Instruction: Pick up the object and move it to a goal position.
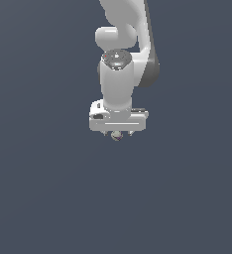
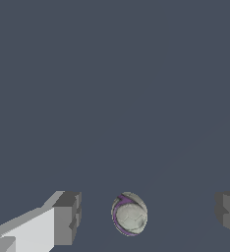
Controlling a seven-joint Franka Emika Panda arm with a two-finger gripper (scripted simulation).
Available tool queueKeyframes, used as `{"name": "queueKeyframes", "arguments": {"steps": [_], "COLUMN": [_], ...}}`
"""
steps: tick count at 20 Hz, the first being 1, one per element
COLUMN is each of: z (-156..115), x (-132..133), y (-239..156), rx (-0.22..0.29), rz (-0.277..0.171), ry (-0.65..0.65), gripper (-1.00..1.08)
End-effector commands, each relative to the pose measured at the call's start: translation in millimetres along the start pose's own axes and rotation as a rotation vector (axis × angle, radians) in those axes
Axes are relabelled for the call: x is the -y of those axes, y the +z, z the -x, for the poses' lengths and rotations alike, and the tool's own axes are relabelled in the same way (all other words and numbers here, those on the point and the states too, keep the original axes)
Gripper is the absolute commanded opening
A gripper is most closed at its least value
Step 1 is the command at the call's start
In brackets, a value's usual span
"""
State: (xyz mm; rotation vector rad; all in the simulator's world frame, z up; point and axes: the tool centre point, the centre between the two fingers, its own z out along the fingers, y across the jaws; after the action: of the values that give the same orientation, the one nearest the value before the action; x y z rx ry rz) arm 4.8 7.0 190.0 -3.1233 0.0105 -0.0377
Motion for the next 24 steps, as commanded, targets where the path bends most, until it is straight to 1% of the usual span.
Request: {"name": "queueKeyframes", "arguments": {"steps": [1,7,13,19,24], "z": [0.2,1.5,9.3,24.3,43.4], "x": [-1.3,-0.8,-0.2,0.5,0.5], "y": [-0.6,1.4,11.7,29.7,50.0], "rx": [0.0,0.001,0.003,0.007,0.011], "rz": [0.0,0.0,0.0,0.002,0.006], "ry": [0.001,0.011,0.066,0.168,0.291], "gripper": [1.0,1.0,1.0,1.0,1.0]}}
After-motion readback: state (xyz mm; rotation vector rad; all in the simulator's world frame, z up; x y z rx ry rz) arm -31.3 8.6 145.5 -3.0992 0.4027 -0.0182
